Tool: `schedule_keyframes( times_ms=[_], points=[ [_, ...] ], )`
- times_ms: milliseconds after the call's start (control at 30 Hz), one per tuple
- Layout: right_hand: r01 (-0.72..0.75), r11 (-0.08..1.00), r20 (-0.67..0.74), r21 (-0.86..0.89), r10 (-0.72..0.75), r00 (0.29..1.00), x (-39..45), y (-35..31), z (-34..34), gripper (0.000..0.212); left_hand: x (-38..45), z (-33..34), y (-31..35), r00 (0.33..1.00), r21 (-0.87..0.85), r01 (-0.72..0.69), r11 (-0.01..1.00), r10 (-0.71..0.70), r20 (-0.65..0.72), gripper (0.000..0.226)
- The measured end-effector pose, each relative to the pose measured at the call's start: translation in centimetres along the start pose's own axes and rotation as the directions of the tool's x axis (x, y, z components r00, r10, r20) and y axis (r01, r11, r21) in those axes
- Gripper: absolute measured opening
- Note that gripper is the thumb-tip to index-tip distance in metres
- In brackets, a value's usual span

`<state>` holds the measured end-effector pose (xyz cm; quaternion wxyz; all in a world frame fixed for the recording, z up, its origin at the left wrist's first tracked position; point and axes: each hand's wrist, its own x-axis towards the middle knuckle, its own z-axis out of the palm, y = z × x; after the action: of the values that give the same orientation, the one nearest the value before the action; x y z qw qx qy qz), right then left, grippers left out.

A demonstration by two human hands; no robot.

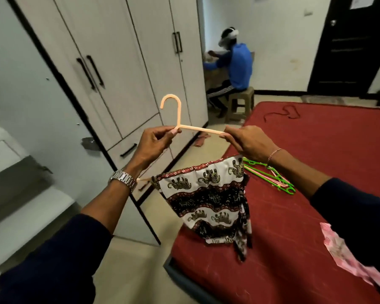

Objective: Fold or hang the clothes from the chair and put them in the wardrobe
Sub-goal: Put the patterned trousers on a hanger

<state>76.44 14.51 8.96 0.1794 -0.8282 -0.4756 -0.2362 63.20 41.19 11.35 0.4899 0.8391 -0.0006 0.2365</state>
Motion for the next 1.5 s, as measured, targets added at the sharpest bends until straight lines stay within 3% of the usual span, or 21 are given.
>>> schedule_keyframes(
  times_ms=[67,233,367,500,600,900,1000,1100,1300,1500],
  points=[
    [0.027,0.999,-0.05,0.017,-0.026,0.998,2.2,-2.0,-1.0,0.053,0.0,-2.6,1.1,0.998,0.034,-0.002,0.999,0.004,-0.063,0.023],
    [0.082,0.996,-0.118,0.034,-0.077,0.99,8.0,-6.7,-2.3,0.069,-0.4,-9.1,3.0,0.965,0.135,0.014,0.991,0.022,-0.26,0.017],
    [0.094,0.995,-0.129,0.02,-0.091,0.987,11.9,-10.3,-2.9,0.057,-1.6,-13.8,3.9,0.93,0.209,0.028,0.978,0.051,-0.364,0.024],
    [0.172,0.983,-0.183,0.062,-0.159,0.97,17.3,-15.0,-3.0,0.061,-3.9,-21.1,3.0,0.836,0.314,0.13,0.94,0.066,-0.544,0.024],
    [0.208,0.974,-0.233,0.09,-0.182,0.955,20.8,-19.0,-3.0,0.052,-5.3,-26.4,2.0,0.76,0.33,0.226,0.916,0.046,-0.648,0.025],
    [0.389,0.901,-0.179,0.19,-0.357,0.917,30.2,-31.1,-2.7,0.039,-6.9,-40.1,2.2,0.593,0.292,0.267,0.918,0.083,-0.801,0.019],
    [0.39,0.891,-0.214,0.232,-0.345,0.914,33.5,-35.5,-2.3,0.05,-7.1,-45.6,2.8,0.561,0.35,0.273,0.896,0.147,-0.815,0.019],
    [0.39,0.894,-0.309,0.22,-0.315,0.897,36.9,-40.1,-1.8,0.044,-7.1,-51.0,3.1,0.53,0.425,0.296,0.855,0.223,-0.818,0.025],
    [0.398,0.907,-0.415,0.134,-0.314,0.854,43.2,-48.1,-1.8,0.033,-7.4,-60.6,2.9,0.559,0.586,0.388,0.711,0.325,-0.763,0.036],
    [0.421,0.903,-0.461,0.081,-0.34,0.819,50.0,-53.6,-2.6,0.03,-6.8,-67.3,2.7,0.624,0.663,0.478,0.576,0.309,-0.718,0.051]
  ],
)
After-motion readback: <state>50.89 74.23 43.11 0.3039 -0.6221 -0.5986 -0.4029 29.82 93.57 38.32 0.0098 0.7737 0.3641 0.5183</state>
